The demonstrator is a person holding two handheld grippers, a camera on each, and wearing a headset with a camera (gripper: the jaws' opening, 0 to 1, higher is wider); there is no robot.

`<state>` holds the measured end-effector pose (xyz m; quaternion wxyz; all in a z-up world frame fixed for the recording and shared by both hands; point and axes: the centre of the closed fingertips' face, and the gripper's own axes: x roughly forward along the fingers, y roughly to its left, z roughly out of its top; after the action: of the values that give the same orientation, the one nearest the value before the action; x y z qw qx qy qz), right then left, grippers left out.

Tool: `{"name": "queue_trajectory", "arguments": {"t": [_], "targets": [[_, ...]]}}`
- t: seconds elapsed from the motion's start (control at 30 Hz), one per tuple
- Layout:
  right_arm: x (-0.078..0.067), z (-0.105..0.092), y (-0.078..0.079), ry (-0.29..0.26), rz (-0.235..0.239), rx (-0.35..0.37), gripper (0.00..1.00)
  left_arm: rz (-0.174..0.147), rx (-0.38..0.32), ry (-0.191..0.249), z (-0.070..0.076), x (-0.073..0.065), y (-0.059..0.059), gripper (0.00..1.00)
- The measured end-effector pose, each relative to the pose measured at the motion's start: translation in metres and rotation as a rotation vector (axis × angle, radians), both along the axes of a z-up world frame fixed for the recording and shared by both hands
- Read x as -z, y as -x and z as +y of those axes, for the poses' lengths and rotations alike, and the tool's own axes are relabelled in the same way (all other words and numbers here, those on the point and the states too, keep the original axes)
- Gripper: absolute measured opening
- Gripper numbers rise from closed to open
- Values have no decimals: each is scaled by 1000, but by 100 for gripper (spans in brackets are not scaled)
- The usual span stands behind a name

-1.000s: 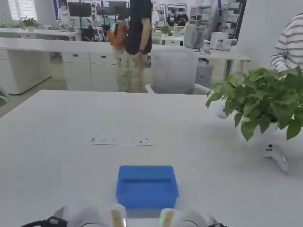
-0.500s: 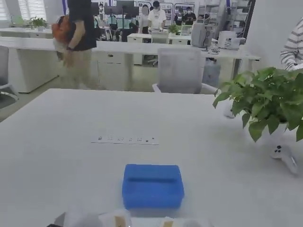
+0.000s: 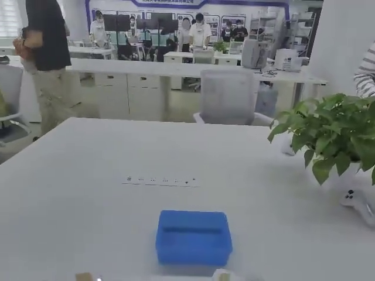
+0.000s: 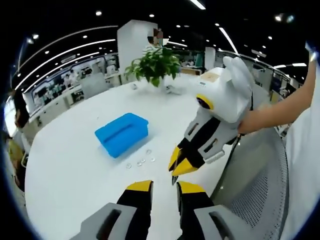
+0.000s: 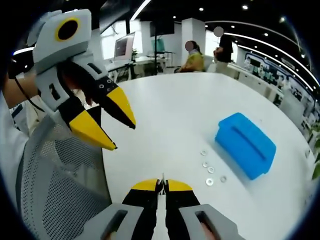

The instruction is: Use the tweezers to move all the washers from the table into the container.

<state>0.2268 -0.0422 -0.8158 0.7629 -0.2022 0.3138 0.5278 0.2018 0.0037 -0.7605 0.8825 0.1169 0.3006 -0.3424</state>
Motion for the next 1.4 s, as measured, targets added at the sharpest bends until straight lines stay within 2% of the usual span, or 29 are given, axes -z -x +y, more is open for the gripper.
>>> {"name": "queue_trajectory", "arguments": {"t": [0.1,0.17,0.2,0.3,0.4,0.53,0.7,0.8,0.83,0.87,0.9,0.93,1.07,1.23,1.4], "targets": [[-10,-2,-11,-22,-7,18,1,-11,-83,44,14,-1,3,38],[-15,-2,-18,-47,-2,38,1,-35,-145,60,26,-2,4,46],[-20,-1,-25,-79,12,61,1,-54,-175,61,32,-3,4,49],[-30,3,-40,-176,74,124,1,-73,-250,40,46,0,3,61],[-33,4,-58,-209,89,159,1,-106,-306,8,58,3,-2,74],[-40,14,-73,-279,132,194,1,-156,-347,11,65,-1,-9,74],[-36,21,-86,-248,87,188,1,-193,-382,21,68,-2,-15,79],[-33,24,-92,-233,63,177,1,-223,-395,-16,72,2,-18,79],[-31,24,-95,-221,50,170,1,-215,-391,-23,71,5,-18,78],[-29,25,-97,-211,45,164,1,-181,-386,-44,72,12,-17,79],[-25,26,-100,-201,49,156,2,-178,-384,-56,72,14,-17,79],[-23,27,-101,-194,51,153,2,-189,-384,-64,71,14,-18,79],[-15,30,-107,-159,31,130,2,-190,-355,-112,69,19,-16,80],[-12,37,-113,-146,29,111,2,-193,-348,-127,69,20,-16,82],[-3,42,-116,-110,25,81,2,-184,-364,-118,73,20,-17,82]]}}
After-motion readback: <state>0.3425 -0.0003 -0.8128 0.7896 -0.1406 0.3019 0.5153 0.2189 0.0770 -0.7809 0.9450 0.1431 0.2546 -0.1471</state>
